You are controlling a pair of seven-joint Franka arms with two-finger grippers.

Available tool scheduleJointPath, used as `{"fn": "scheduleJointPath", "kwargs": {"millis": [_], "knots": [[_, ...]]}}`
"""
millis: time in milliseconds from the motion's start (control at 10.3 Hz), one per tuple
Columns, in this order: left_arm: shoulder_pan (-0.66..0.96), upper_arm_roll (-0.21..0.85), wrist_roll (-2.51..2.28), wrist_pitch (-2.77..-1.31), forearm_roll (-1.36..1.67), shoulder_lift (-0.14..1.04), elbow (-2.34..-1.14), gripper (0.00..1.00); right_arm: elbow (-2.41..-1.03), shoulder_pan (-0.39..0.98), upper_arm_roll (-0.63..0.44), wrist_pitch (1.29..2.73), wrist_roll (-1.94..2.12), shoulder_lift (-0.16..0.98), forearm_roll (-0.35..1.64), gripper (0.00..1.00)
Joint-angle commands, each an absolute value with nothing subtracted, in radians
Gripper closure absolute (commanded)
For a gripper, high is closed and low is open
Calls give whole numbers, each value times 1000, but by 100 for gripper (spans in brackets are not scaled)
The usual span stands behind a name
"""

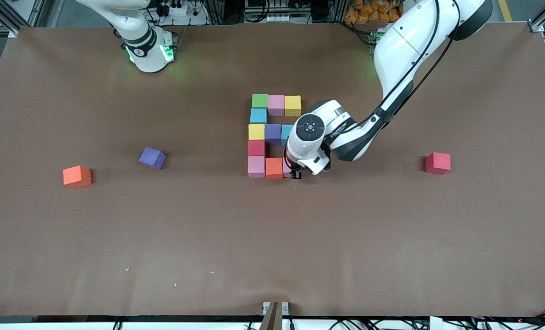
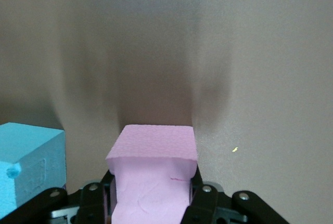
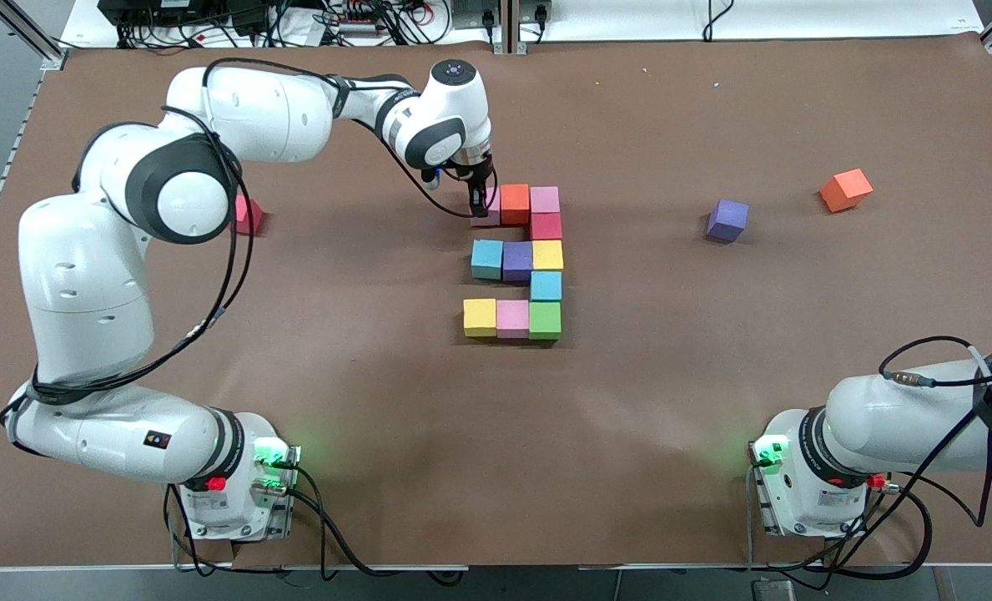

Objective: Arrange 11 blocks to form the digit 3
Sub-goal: 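Lower the pink cube beside the orange cube with the left gripper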

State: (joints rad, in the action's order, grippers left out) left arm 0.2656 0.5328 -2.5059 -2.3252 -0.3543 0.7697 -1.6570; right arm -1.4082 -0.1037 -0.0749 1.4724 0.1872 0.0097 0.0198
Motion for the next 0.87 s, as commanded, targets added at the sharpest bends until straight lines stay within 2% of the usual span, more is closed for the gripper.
{"fn": "scheduleJointPath", "kwargs": {"millis": [0, 97, 194, 291, 388, 583, 777], "knots": [[272, 525, -2510, -2339, -382, 782, -1649, 86, -1388, -124, -63, 1465, 198, 17, 34, 0], [273, 526, -2510, -2339, -382, 782, -1643, 76, -1388, -124, -63, 1465, 198, 17, 34, 0], [272, 525, -2510, -2339, -382, 784, -1641, 58, -1388, -124, -63, 1463, 201, 15, 35, 0], [272, 525, -2510, -2338, -382, 782, -1640, 17, -1388, -123, -60, 1462, 201, 12, 35, 0], [273, 525, -2510, -2338, -383, 778, -1637, 0, -1390, -120, -55, 1456, 201, 11, 35, 0], [265, 526, -2508, -2330, -384, 749, -1638, 0, -1394, -106, -54, 1453, 198, 11, 41, 0], [264, 535, -2505, -2261, -379, 663, -1638, 0, -1397, -100, -54, 1451, 193, 18, 41, 0]]}}
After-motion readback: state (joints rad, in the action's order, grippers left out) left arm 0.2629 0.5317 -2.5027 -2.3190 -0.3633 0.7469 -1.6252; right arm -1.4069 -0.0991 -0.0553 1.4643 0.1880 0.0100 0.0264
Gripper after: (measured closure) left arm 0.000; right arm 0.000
